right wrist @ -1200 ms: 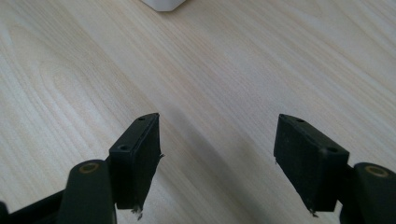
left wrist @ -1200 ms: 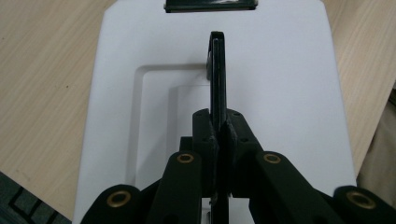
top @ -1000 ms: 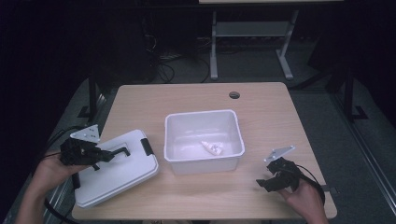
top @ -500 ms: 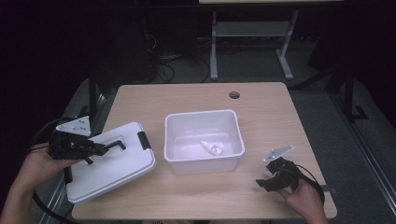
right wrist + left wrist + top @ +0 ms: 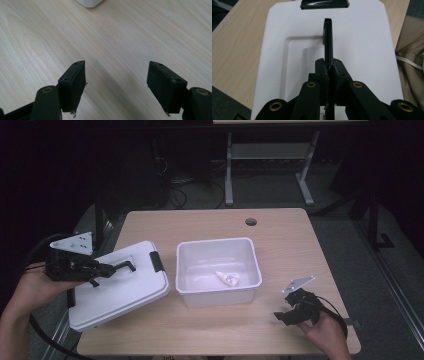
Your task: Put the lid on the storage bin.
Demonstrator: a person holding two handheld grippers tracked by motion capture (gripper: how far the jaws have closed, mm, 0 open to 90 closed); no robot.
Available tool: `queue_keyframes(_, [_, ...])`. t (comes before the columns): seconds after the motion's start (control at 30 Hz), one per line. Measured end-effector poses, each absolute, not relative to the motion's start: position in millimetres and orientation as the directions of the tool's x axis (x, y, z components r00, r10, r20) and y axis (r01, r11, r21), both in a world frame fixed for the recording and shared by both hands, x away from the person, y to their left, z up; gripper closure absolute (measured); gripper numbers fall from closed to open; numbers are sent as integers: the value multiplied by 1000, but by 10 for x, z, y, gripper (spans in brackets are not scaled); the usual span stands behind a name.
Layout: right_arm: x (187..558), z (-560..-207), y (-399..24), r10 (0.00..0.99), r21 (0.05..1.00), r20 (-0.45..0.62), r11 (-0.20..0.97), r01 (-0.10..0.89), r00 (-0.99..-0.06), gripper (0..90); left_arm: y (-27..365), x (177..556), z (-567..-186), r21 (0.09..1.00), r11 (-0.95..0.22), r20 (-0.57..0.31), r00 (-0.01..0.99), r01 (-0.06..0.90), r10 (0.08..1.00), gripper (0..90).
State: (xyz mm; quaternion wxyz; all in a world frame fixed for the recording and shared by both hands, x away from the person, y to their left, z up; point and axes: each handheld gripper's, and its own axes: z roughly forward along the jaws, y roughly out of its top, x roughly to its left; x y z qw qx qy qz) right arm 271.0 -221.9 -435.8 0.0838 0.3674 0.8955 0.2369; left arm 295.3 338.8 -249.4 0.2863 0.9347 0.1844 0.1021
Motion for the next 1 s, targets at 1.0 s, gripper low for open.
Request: queue_keyframes(1.0, [2712,-4350,-2234,696,489,25,617,617,-717,303,2888,3178,-2356,558,-799,86,941,225,326,841])
